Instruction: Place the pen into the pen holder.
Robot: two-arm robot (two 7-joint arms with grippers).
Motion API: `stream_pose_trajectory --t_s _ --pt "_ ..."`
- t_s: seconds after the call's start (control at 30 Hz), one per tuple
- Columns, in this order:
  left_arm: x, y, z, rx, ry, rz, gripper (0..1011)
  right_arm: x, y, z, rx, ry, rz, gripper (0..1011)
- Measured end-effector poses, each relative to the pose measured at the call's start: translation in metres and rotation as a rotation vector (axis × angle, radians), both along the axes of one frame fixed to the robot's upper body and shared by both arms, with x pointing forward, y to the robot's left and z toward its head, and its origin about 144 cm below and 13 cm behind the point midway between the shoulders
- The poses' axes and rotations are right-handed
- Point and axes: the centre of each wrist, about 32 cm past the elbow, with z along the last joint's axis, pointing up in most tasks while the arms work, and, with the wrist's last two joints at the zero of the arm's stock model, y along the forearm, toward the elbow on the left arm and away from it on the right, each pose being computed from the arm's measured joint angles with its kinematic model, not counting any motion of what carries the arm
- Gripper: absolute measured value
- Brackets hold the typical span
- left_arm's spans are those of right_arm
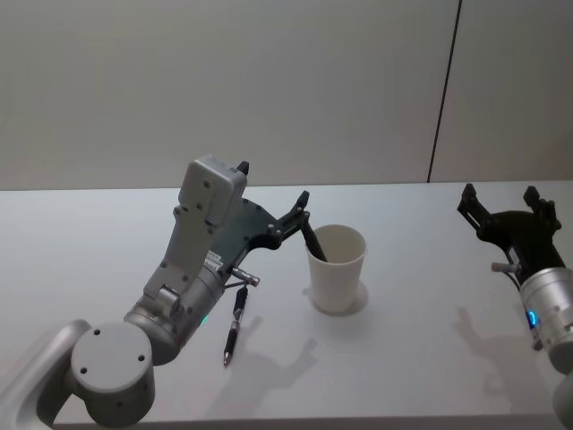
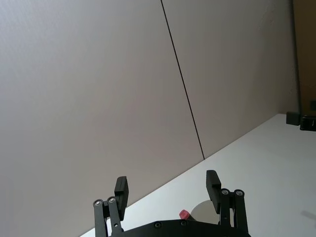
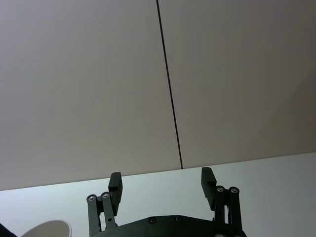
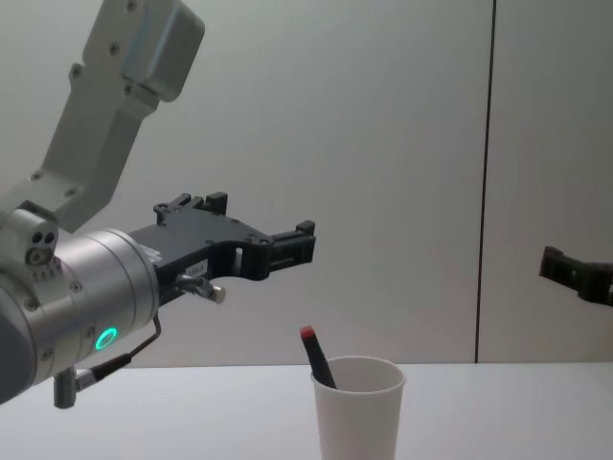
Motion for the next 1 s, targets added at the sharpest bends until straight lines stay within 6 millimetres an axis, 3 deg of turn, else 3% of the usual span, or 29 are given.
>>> stream_pose_trajectory --t_s 1.0 --pt "0.0004 0.0062 0.0005 -0.006 0.026 0.004 1004 -0.0084 -0.0049 0.0001 -0.003 0.018 -0.019 1002"
